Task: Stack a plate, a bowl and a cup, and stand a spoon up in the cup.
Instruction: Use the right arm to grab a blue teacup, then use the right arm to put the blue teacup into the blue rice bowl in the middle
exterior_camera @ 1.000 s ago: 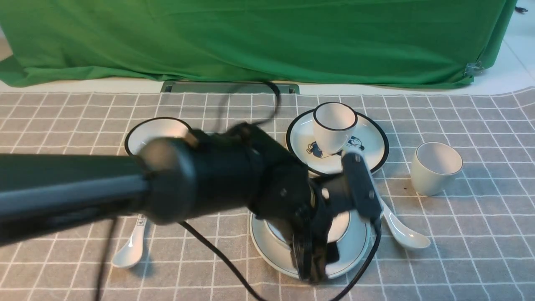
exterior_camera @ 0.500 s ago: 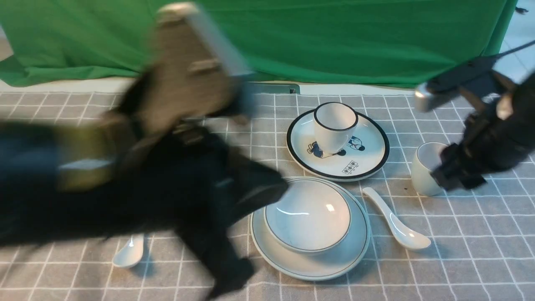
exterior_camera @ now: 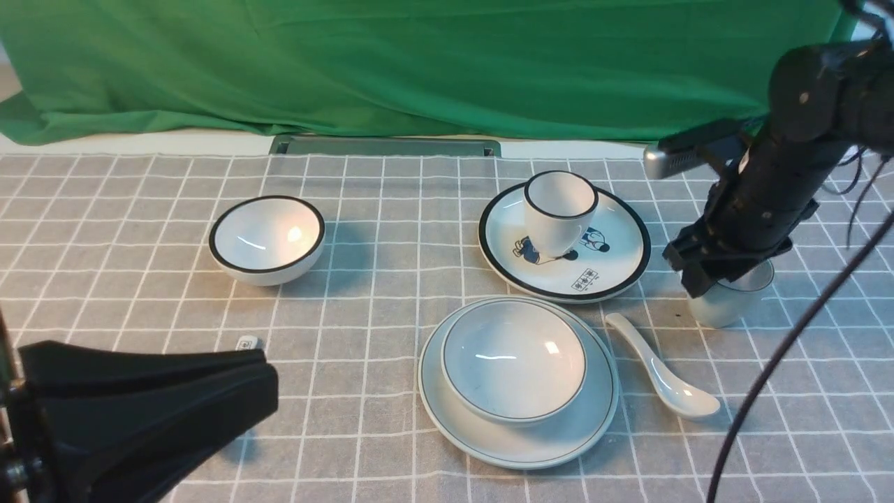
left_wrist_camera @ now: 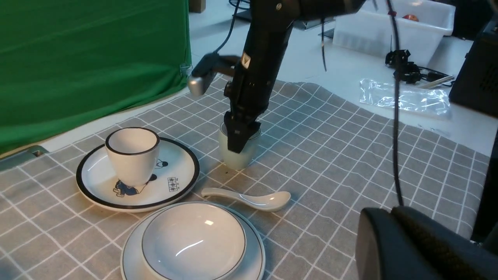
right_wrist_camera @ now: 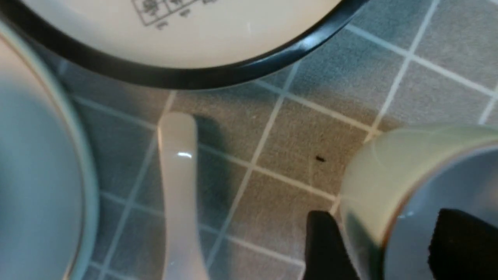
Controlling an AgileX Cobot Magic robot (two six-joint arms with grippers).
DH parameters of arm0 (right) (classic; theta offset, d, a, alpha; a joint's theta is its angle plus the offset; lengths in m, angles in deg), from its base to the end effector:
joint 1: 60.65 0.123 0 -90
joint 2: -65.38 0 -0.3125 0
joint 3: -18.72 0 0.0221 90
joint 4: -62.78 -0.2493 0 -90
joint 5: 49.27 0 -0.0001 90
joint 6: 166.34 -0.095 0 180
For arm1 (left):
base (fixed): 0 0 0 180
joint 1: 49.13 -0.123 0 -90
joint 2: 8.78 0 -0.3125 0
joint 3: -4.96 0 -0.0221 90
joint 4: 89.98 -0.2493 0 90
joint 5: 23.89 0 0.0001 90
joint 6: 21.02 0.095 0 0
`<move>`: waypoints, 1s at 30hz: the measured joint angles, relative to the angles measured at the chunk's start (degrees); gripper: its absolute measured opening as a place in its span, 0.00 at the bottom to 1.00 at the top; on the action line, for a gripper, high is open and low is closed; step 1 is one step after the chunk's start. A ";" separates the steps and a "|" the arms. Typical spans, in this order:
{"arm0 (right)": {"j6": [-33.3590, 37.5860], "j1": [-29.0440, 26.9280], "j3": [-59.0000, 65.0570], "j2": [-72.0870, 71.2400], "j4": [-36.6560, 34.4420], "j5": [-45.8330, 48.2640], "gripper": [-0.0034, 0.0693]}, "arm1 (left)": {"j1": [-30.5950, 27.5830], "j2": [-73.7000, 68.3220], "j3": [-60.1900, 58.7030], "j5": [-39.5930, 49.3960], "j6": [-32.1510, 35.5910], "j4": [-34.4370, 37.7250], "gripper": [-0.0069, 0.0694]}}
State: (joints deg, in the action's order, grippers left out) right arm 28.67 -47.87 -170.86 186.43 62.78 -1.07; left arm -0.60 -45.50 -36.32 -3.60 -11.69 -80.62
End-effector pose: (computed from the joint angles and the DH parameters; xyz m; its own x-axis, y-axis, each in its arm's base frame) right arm 0.4234 0.0960 0.2309 -0.8260 -0.4529 -0.3356 -0.4505 0.8882 -0.0900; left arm 0.0507 -0.0655 0.3699 -0.0852 0.1107 -0.9902 0.7859 0.6183 0.0015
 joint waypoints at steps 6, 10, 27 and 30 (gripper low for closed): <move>0.97 0.00 -0.20 1.09 0.00 0.77 0.18 | 0.00 -0.06 -0.34 -0.12 -0.58 0.20 0.10; 0.67 0.13 -0.20 -1.16 -0.74 4.27 0.16 | 0.00 -0.06 -0.34 -0.12 -0.58 0.20 0.10; -0.98 25.93 -0.39 -7.94 -8.00 5.43 0.16 | 0.00 -0.13 -0.51 0.36 -0.58 -0.16 0.10; -2.08 25.98 -0.28 -4.90 -7.70 4.32 0.16 | 0.00 -0.13 -0.51 0.79 -0.58 -0.23 0.10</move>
State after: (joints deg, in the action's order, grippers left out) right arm 26.59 -21.88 -171.14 181.53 55.08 3.25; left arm -0.60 -45.63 -36.83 -2.81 -12.27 -80.85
